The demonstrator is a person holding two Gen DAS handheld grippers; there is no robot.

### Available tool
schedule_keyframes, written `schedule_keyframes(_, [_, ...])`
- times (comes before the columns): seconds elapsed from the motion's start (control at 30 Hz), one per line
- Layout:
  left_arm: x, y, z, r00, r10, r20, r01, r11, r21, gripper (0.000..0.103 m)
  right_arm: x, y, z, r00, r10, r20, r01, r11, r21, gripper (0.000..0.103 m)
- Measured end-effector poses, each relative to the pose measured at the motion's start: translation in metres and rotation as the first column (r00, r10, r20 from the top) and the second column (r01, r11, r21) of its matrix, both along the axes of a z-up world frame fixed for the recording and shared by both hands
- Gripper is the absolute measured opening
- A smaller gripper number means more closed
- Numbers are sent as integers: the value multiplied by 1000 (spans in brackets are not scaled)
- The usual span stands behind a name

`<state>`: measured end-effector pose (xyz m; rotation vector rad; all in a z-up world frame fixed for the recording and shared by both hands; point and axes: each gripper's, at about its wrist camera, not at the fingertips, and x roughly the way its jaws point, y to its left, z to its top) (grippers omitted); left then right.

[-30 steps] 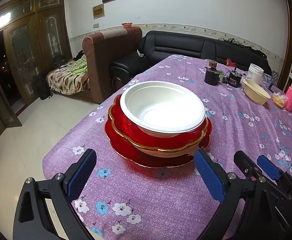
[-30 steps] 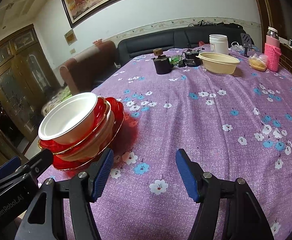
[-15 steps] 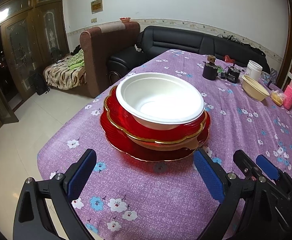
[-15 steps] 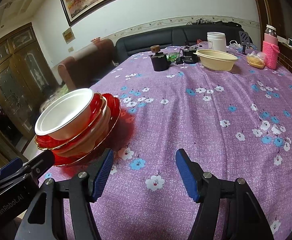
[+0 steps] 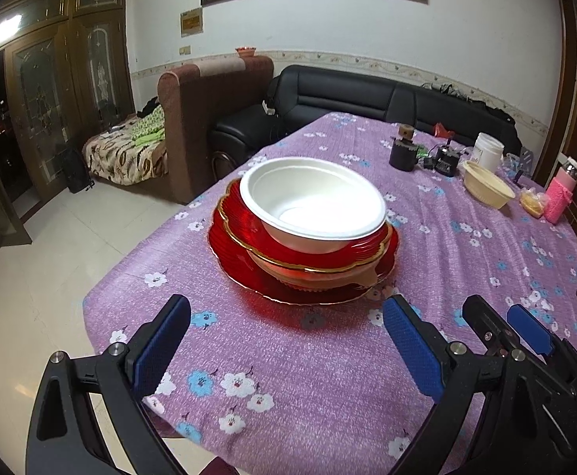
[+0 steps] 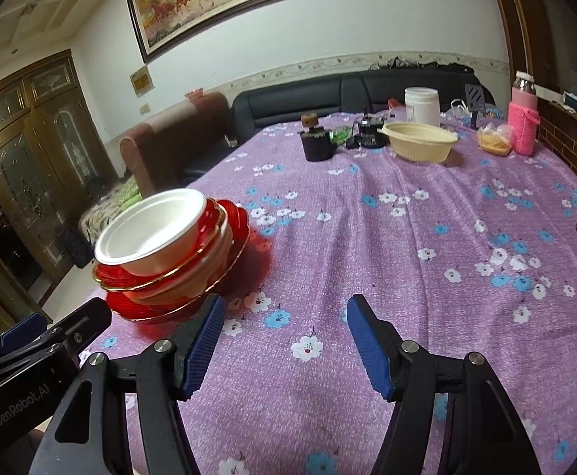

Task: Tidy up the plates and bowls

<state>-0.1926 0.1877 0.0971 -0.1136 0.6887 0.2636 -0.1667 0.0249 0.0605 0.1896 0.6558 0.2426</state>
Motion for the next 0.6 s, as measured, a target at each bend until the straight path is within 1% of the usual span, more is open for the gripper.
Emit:
schedule_keyframes(0.2, [-31, -7, 16, 997, -12, 74, 11, 1000, 10, 98, -30, -7, 19, 998, -12, 68, 12, 1000, -2, 70])
schedule_keyframes(0.37, [-49, -12, 31, 992, -25, 122, 23, 1000, 17, 98, -55, -12, 34, 993, -18, 113, 19, 1000, -9, 72])
schedule_keyframes(0.5, [-61, -19, 46, 982, -36, 183, 28, 998, 49, 98, -67, -17, 48, 985, -22, 170, 25, 1000, -19, 73])
schedule_keyframes(0.6, [-66, -28, 61, 971, -63, 231, 43, 995, 88, 98, -72, -26, 65, 976, -30, 214, 34, 999, -15, 77])
